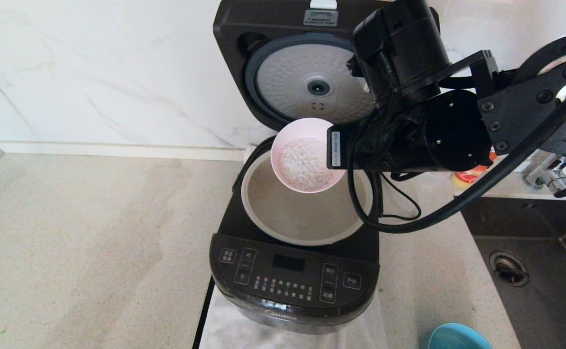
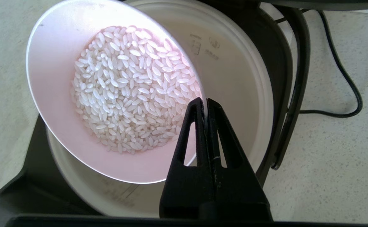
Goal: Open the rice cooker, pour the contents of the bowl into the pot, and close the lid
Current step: Pour the rice from the bowl into the rice cooker
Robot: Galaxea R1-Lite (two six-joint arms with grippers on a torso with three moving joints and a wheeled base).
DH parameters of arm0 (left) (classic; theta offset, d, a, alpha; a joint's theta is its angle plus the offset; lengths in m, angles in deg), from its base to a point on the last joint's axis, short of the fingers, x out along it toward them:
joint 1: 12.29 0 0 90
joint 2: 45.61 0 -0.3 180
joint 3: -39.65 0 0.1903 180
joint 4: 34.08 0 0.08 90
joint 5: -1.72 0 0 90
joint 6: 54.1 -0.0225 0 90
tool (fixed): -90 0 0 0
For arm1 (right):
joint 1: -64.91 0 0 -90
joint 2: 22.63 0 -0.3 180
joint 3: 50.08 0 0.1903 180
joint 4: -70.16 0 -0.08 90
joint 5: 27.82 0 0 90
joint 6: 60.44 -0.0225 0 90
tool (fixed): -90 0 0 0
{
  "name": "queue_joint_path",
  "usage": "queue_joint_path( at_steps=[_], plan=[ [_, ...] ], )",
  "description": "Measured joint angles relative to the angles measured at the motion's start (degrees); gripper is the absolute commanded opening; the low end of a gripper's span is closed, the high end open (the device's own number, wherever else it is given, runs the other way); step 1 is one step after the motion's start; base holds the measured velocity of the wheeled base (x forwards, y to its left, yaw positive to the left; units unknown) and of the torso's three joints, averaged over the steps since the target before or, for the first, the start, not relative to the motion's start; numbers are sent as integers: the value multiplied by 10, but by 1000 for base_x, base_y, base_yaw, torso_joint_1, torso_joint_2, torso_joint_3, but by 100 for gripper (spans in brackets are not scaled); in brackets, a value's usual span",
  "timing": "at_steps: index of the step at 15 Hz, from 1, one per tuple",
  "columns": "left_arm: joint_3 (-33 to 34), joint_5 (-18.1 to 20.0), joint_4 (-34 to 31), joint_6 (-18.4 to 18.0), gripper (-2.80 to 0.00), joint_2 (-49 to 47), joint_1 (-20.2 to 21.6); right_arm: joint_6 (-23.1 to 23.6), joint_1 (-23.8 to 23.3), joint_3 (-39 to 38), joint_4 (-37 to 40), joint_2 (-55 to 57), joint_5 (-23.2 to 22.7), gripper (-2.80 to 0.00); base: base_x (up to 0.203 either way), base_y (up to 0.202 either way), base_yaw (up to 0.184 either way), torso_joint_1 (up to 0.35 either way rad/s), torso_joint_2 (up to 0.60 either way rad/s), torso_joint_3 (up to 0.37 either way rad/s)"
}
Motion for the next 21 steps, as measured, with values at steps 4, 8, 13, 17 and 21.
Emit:
queue_joint_path(
  at_steps=[4,8,13,17,21],
  plan=[
    [0,0,0,0,-280,0,0,3,-10,-8,-35,5,25,-280,0,0,0,0,0,0],
    [0,0,0,0,-280,0,0,4,-13,-6,-45,9,35,-280,0,0,0,0,0,0],
    [0,0,0,0,-280,0,0,37,-10,-29,-103,10,57,-280,0,0,0,0,0,0],
    [0,0,0,0,-280,0,0,93,-11,-79,-209,10,60,-280,0,0,0,0,0,0],
    [0,0,0,0,-280,0,0,152,-13,-122,-310,12,86,-280,0,0,0,0,0,0]
  ],
)
